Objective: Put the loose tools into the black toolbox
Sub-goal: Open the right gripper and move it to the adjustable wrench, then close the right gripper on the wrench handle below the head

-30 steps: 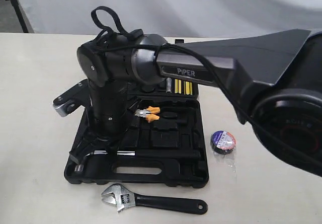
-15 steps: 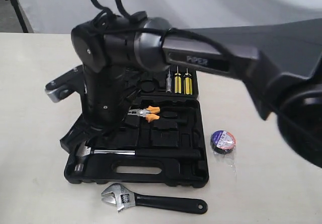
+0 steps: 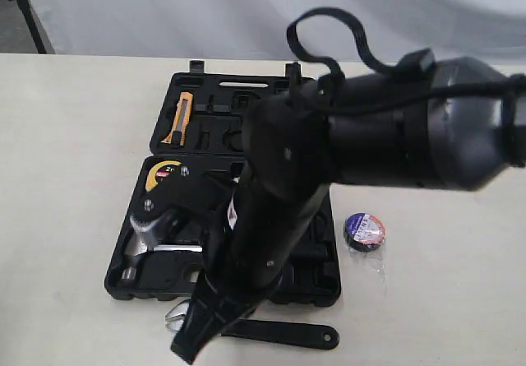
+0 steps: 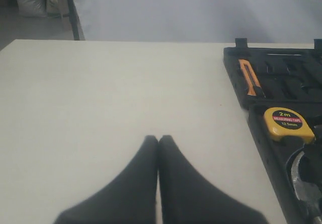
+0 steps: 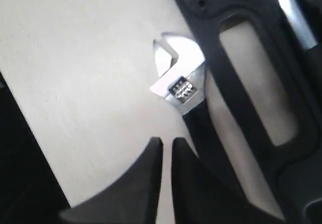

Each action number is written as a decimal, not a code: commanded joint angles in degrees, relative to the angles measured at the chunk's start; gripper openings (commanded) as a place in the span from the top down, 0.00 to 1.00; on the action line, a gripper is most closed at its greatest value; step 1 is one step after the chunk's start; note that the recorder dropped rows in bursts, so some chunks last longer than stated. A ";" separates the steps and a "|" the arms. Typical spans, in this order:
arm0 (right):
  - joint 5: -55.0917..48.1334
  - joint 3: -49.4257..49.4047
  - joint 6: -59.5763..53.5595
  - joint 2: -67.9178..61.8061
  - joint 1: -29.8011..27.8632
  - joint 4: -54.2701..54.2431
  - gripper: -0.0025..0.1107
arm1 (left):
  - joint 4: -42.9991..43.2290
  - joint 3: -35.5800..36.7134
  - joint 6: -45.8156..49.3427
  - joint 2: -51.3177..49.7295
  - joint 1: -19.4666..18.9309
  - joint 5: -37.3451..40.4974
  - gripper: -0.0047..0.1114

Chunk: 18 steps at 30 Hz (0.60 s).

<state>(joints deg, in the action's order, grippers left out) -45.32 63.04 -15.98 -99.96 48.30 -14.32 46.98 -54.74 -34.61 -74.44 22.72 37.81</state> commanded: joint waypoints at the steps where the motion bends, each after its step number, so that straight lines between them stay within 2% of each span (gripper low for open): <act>1: 3.33 -3.91 -5.10 0.88 3.10 -0.82 0.74 | -0.78 0.53 -0.59 0.46 -0.19 -0.97 0.95; 3: 4.78 -5.10 -7.64 0.88 4.49 -0.66 0.64 | -0.78 0.53 -0.59 0.46 -0.19 -0.97 0.95; 6: 7.15 -6.44 -8.65 0.88 5.09 -0.05 0.54 | -0.78 0.53 -0.59 0.46 -0.19 -0.97 0.95; 18: 12.26 -11.21 -8.65 0.88 5.09 4.64 0.54 | -0.78 0.53 -0.59 0.46 -0.19 -0.97 0.95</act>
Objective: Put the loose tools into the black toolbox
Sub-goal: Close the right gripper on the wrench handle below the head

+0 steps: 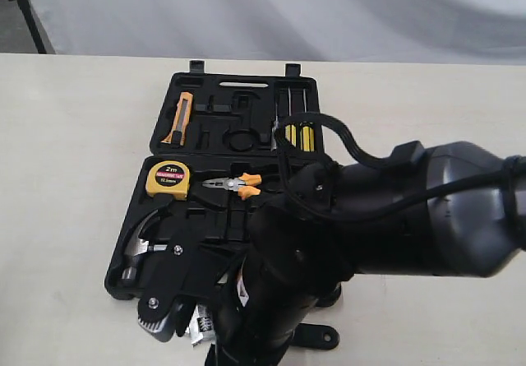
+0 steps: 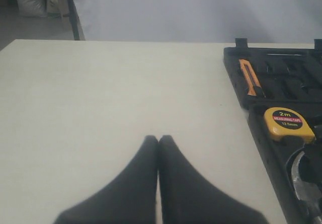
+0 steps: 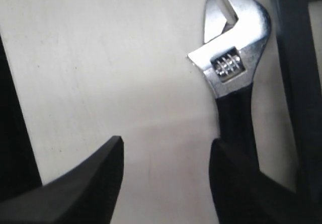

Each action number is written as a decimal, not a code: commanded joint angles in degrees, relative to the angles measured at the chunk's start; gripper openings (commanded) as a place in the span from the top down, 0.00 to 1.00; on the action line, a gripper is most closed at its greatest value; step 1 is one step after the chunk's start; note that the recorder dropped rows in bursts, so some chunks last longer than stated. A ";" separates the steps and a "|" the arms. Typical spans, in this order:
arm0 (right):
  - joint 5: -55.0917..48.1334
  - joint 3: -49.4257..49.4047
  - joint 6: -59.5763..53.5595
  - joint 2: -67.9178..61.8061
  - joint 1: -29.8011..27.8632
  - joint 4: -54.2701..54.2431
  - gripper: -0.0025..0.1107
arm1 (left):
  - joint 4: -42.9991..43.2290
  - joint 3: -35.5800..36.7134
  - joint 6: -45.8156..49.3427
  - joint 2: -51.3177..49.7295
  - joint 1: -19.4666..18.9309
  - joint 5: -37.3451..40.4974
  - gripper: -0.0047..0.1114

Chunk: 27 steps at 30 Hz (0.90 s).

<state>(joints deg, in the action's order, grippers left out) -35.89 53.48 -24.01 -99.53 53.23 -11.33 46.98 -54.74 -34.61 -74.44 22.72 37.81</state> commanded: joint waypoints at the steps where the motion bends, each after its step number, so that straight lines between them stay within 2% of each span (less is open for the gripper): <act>1: 4.23 -2.22 -0.63 0.45 0.16 1.77 0.54 | -0.78 0.53 -0.59 0.46 -0.19 -0.97 0.95; 8: 7.46 -2.91 2.62 0.45 0.16 2.36 0.54 | -0.78 0.53 -0.59 0.46 -0.19 -0.97 0.95; 13: 6.94 -2.91 6.28 -1.31 -2.54 2.24 0.54 | -0.78 0.53 -0.59 0.46 -0.19 -0.97 0.95; 18: 7.07 -2.91 6.30 -3.53 -5.20 1.97 0.54 | -0.78 0.53 -0.59 0.46 -0.19 -0.97 0.95; 27: 10.46 -2.91 5.15 -4.21 -5.18 2.38 0.54 | -0.78 0.53 -0.59 0.46 -0.19 -0.97 0.95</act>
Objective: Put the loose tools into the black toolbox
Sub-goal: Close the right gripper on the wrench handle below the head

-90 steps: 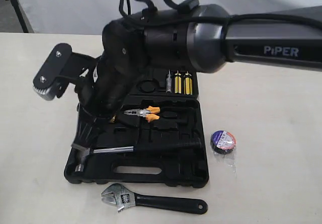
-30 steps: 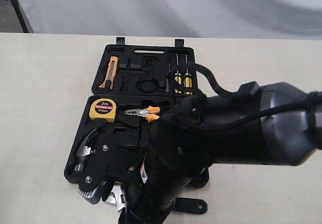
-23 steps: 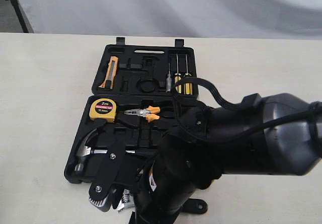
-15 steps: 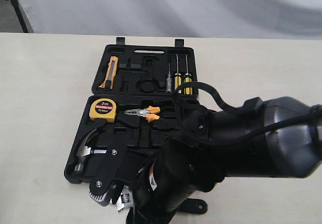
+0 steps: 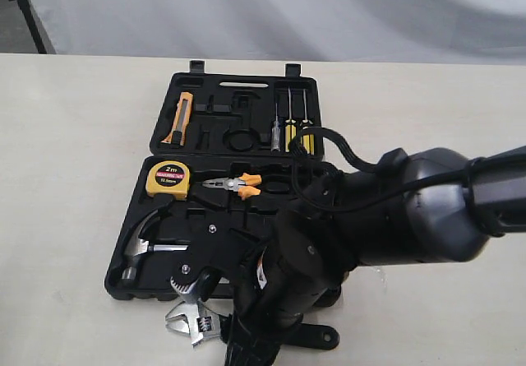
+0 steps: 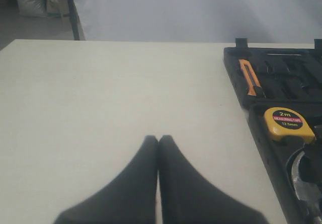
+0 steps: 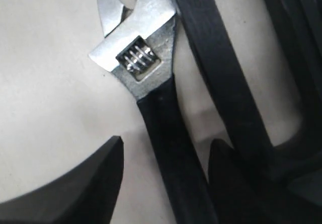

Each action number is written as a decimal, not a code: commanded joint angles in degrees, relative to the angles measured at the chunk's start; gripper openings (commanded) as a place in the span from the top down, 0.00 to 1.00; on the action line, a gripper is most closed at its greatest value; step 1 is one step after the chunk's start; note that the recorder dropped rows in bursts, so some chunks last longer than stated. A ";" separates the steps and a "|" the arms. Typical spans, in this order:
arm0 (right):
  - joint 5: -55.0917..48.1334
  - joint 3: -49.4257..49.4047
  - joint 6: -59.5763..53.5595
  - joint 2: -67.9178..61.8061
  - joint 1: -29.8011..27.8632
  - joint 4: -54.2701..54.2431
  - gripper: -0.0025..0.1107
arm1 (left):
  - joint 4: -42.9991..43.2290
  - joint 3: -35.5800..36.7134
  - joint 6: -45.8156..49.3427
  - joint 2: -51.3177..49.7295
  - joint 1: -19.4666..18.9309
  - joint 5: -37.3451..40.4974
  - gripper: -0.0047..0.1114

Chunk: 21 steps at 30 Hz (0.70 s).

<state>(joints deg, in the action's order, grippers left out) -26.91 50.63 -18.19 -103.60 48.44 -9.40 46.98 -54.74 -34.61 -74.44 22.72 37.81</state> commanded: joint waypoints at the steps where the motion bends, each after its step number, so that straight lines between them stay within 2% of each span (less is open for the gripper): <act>1: 1.48 -0.06 -0.67 -0.13 -0.39 0.46 0.53 | -0.78 0.53 -0.59 0.46 -0.19 -0.97 0.95; 6: 1.84 -0.06 -1.15 -1.63 -0.39 0.46 0.49 | -0.78 0.53 -0.59 0.46 -0.19 -0.97 0.95; 12: 2.11 -0.06 -2.43 -2.76 -0.39 0.46 0.51 | -0.78 0.53 -0.59 0.46 -0.19 -0.97 0.95; 14: 0.64 -0.06 -2.93 -2.76 0.16 0.46 0.58 | -0.78 0.53 -0.59 0.46 -0.19 -0.97 0.95; 19: -2.55 -0.06 -9.04 -2.63 1.93 0.46 0.96 | -0.78 0.53 -0.59 0.46 -0.19 -0.97 0.95; 21: -2.07 -0.06 -9.43 -2.63 2.55 0.46 0.98 | -0.78 0.53 -0.59 0.46 -0.19 -0.97 0.95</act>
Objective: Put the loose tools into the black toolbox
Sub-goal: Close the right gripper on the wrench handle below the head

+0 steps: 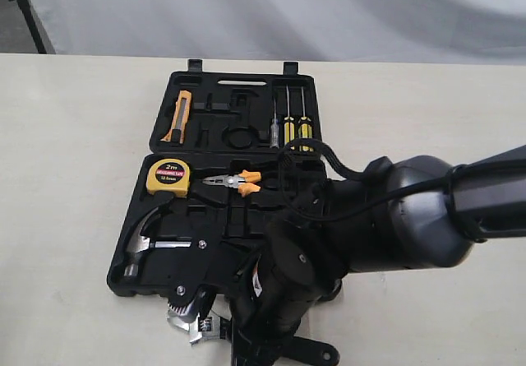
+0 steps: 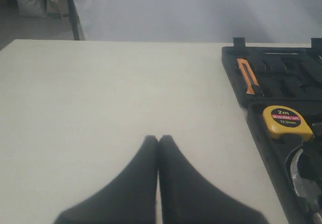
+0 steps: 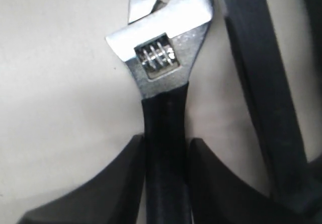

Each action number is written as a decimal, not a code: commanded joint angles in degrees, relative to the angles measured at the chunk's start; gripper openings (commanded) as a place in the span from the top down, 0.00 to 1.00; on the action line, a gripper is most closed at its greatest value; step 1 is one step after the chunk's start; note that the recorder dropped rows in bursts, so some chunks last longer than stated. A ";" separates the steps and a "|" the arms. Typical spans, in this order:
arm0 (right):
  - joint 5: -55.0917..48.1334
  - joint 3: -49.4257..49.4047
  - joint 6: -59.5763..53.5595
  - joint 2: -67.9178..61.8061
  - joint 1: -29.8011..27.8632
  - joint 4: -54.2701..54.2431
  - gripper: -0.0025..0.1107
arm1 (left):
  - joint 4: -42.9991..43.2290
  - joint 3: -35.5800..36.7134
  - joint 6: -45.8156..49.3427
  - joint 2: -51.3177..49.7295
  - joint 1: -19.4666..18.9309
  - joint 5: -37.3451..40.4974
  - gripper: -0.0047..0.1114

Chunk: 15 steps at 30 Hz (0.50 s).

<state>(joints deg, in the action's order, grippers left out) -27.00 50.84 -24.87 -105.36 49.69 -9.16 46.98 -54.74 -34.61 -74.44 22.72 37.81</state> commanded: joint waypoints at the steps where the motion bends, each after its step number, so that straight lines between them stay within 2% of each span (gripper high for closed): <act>1: -1.98 -0.27 -2.99 -0.87 1.45 0.21 0.98 | -0.78 0.53 -0.59 0.46 -0.19 -0.97 0.95; 13: -1.98 -0.27 -4.33 -0.24 1.90 0.21 0.98 | -0.78 0.53 -0.59 0.46 -0.19 -0.97 0.95; 15: -1.98 -0.27 -4.33 -0.24 1.90 -1.20 0.94 | -0.78 0.53 -0.59 0.46 -0.19 -0.97 0.95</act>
<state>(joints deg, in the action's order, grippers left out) -27.20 50.84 -28.57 -105.36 51.17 -9.29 46.98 -54.74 -34.61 -74.44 22.72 37.81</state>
